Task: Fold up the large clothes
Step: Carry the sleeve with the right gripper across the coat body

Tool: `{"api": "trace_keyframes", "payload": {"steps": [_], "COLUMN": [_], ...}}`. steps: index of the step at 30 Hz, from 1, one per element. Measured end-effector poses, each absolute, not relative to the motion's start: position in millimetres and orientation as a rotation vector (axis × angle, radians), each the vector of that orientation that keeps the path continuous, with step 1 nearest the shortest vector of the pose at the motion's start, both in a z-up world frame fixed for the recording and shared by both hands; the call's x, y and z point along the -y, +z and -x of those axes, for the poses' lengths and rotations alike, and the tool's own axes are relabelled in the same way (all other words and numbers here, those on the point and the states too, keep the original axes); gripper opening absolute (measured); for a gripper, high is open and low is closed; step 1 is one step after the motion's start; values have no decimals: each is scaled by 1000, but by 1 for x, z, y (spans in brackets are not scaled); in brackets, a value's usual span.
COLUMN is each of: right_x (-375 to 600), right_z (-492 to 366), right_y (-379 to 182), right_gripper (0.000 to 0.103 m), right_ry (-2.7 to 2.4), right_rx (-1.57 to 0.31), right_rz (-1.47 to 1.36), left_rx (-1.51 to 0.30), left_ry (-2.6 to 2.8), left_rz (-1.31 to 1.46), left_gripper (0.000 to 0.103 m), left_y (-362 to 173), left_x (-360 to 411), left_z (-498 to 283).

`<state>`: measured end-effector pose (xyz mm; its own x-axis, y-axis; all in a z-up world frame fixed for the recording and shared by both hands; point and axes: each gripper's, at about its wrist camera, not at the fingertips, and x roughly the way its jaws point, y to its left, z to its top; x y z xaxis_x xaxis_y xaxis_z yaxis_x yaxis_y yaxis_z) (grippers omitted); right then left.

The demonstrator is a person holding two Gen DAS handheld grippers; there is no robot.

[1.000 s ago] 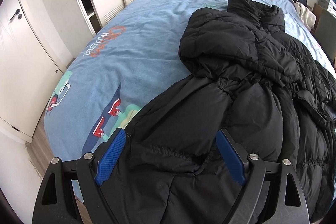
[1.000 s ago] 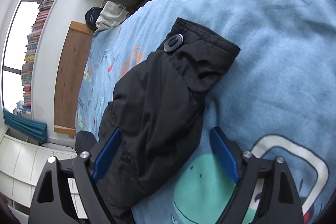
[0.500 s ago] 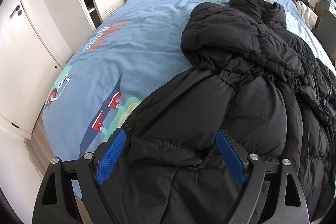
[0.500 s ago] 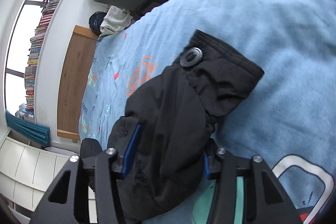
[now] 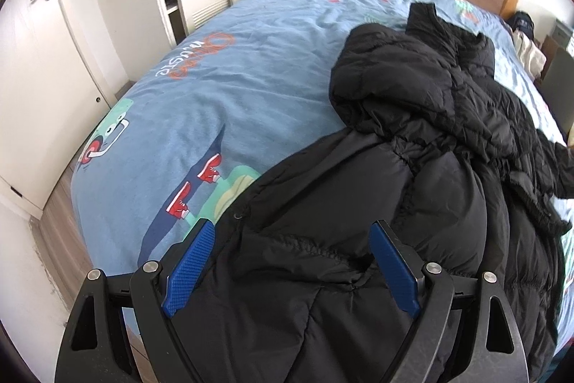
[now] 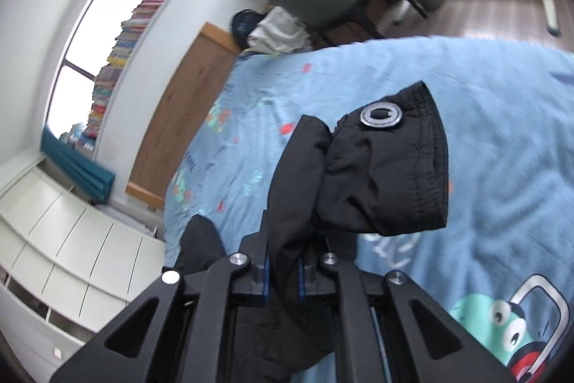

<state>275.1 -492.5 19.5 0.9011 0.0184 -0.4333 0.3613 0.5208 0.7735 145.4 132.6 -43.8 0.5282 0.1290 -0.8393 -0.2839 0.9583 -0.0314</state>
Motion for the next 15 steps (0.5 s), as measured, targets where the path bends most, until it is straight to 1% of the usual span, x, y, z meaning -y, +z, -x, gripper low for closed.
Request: {"api": "trace_keyframes", "payload": {"steps": [3,8,15], "right_x": [463,407,325], "right_z": [-288,-302,-309], "right_y": [54,92,118], "right_gripper": [9,8,8], "right_ry": [-138,-17,128], "right_rx": [-417,-421,-450], "right_rz": [-928,-829,-725], "left_rx": [-967,-941,-908], "left_ry": [253,254,272], "left_rz": [198,227,267], "left_gripper": [87,87,87], "left_y": [-40,-36,-30], "left_x": [-141,-153,-176], "left_z": [-140,-132,-120]}}
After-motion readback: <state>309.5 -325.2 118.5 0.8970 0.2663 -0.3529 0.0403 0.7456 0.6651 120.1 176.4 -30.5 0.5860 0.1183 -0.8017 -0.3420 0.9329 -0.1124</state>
